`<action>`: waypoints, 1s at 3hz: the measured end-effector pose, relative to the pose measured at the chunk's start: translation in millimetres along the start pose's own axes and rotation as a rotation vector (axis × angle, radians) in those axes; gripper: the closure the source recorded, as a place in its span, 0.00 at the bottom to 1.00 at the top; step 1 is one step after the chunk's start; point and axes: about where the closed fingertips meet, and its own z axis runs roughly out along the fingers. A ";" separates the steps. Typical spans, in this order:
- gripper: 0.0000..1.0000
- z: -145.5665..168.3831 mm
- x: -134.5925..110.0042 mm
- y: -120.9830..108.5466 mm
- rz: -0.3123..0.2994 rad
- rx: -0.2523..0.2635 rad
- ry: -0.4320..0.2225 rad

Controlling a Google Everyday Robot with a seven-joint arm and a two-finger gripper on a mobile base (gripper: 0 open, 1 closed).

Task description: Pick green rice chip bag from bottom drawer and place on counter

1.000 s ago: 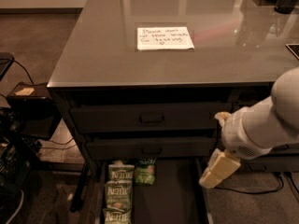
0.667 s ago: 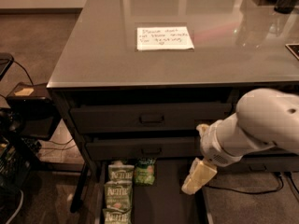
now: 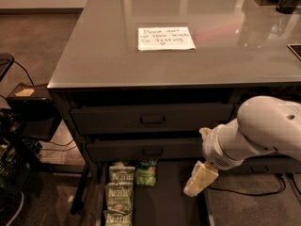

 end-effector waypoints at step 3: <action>0.00 131.3 29.8 -13.5 0.051 0.052 -0.107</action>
Offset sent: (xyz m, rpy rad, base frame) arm 0.0326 0.0186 -0.1395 0.1017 -0.0909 -0.0921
